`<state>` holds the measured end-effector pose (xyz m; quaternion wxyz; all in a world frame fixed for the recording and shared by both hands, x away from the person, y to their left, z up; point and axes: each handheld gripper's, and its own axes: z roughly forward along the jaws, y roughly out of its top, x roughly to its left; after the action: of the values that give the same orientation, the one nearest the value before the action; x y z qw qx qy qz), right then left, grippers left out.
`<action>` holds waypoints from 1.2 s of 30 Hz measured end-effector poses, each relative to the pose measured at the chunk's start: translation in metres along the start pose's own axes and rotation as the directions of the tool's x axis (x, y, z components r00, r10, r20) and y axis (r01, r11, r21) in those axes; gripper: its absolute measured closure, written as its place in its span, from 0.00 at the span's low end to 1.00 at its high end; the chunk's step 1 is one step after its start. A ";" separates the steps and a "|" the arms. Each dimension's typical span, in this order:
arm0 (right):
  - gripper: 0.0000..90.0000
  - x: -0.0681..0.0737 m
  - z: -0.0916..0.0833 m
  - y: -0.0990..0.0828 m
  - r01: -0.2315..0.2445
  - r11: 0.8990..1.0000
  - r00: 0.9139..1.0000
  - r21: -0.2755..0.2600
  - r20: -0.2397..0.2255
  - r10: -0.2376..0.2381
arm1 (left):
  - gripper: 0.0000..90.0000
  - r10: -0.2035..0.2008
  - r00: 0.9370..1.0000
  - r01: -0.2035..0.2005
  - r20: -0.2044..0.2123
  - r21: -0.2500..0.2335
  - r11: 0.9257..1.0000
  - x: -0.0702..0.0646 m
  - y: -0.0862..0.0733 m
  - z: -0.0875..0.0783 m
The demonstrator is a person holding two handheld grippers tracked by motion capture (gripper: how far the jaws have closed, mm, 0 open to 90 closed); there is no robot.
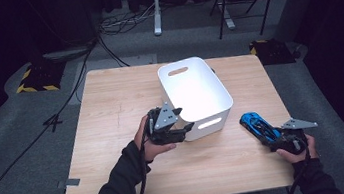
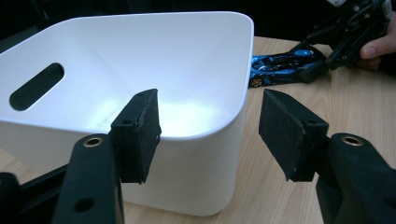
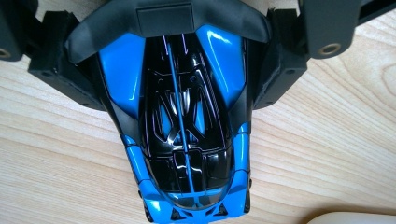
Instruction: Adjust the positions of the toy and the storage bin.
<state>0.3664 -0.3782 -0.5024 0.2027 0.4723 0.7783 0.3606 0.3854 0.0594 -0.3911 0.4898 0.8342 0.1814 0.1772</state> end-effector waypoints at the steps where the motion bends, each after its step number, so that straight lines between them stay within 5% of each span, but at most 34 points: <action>1: 0.26 0.000 0.000 0.000 0.000 1.000 1.000 0.000 0.001 0.000 | 0.51 0.050 0.999 -0.050 0.001 0.041 0.998 0.001 0.001 0.004; 2: 0.26 0.000 0.000 0.000 -0.001 1.000 1.000 0.000 0.001 0.001 | 0.53 0.085 0.996 -0.084 -0.017 0.058 0.995 0.001 0.002 0.008; 9: 0.26 0.000 0.000 0.000 -0.002 1.000 1.000 0.001 -0.001 0.002 | 0.76 0.123 0.989 -0.132 0.083 0.104 0.986 0.003 0.013 0.023; 12: 0.26 0.000 0.000 0.000 -0.001 1.000 1.000 -0.001 -0.001 0.001 | 0.84 0.080 0.990 -0.091 0.115 0.093 0.991 0.000 0.014 0.025; 18: 0.26 0.000 0.000 0.000 -0.004 1.000 1.000 -0.002 -0.003 0.004 | 0.92 0.140 0.981 -0.152 0.137 0.080 0.985 -0.031 0.021 0.030; 23: 0.26 0.000 0.000 0.000 -0.006 1.000 1.000 -0.002 -0.002 0.006 | 0.92 0.149 0.979 -0.163 0.140 0.096 0.982 -0.056 0.031 0.040; 28: 0.26 0.000 0.000 0.000 -0.004 1.000 1.000 -0.002 -0.001 0.004 | 0.87 0.132 0.984 -0.145 0.117 0.114 0.983 -0.070 0.041 0.055; 32: 0.26 0.000 0.000 0.000 -0.004 1.000 1.000 -0.002 -0.002 0.004 | 0.83 0.110 0.986 -0.125 0.127 0.115 0.985 -0.071 0.046 0.063; 36: 0.26 0.000 0.001 0.000 -0.006 1.000 1.000 -0.002 -0.002 0.006 | 0.73 0.112 0.984 -0.123 0.140 0.077 0.989 -0.066 0.050 0.052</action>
<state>0.3670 -0.3782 -0.5026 0.2013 0.4742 0.7766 0.3625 0.3592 -0.0334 -0.3789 0.4537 0.8736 0.1055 0.1410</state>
